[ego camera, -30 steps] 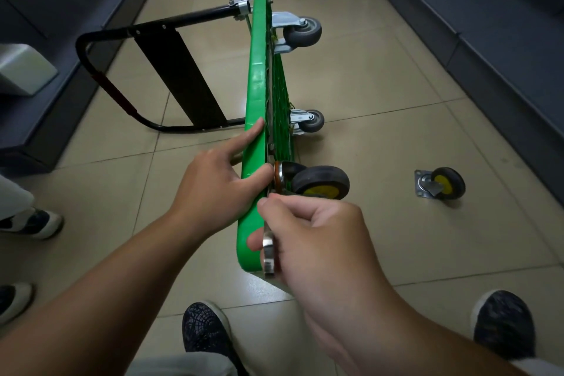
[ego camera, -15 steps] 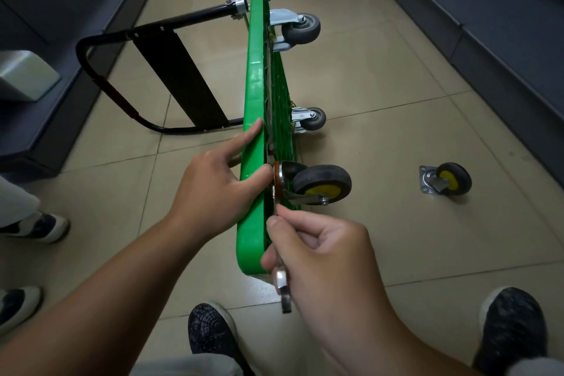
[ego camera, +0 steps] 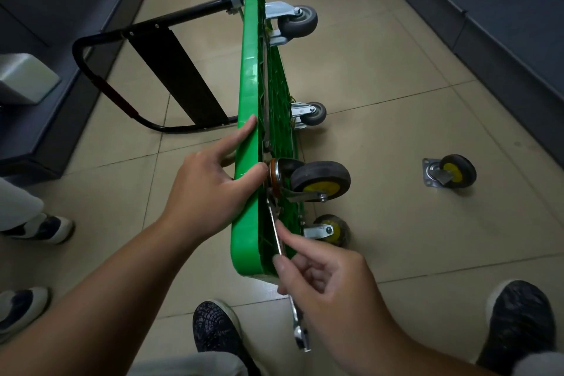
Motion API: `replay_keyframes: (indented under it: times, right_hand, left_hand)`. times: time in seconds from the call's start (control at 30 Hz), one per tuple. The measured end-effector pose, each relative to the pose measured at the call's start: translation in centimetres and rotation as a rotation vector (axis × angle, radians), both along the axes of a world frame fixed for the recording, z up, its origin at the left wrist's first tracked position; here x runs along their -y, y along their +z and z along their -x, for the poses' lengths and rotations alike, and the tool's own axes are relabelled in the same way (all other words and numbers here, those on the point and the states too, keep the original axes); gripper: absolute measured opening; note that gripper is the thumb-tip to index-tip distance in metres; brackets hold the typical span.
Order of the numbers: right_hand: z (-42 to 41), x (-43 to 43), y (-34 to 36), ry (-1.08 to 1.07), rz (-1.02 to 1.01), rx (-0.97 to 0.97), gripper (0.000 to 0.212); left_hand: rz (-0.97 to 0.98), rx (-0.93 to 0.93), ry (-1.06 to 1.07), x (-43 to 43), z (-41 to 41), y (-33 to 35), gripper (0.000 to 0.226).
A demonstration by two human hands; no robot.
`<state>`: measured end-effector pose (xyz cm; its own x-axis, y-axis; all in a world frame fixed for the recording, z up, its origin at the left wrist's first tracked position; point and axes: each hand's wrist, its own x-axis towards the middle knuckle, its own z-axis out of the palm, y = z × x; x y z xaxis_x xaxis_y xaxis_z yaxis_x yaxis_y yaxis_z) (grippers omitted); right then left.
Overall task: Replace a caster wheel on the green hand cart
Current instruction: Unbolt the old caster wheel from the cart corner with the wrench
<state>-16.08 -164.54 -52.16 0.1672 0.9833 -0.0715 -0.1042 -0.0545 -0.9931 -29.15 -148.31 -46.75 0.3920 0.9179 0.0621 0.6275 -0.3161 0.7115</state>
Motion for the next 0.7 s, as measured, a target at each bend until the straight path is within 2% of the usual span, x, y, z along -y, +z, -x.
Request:
replay_keyframes:
  times: [0.07,0.13,0.37,0.57,0.63,0.7]
  right_hand:
    - [-0.2,0.1,-1.6,0.029,-0.025,0.031,0.057]
    - [-0.2,0.1,-3.1,0.045,-0.068,0.073,0.059]
    - [-1.9,-1.7,-5.9,0.001,-0.273,0.419,0.051]
    - [-4.6,-3.8,-6.2,0.090,-0.414,0.681,0.048]
    - [-5.3,-3.1,-5.9,0.143,-0.383,0.671,0.049]
    - [-5.6,-1.2,-5.2,0.199,-0.291,0.583,0.053]
  left_hand:
    - [0.006,0.001,0.003,0.0,0.0,0.0,0.077]
    - [0.006,-0.003,-0.001,0.0,0.0,0.0,0.076]
    - [0.011,-0.014,-0.011,-0.1,0.3,-0.1,0.065]
    - [0.017,-0.011,-0.009,0.0,0.1,0.0,0.067]
    - [0.023,-0.005,-0.009,0.0,0.0,0.1,0.069]
    - [0.025,-0.005,-0.008,0.1,-0.1,0.2,0.071]
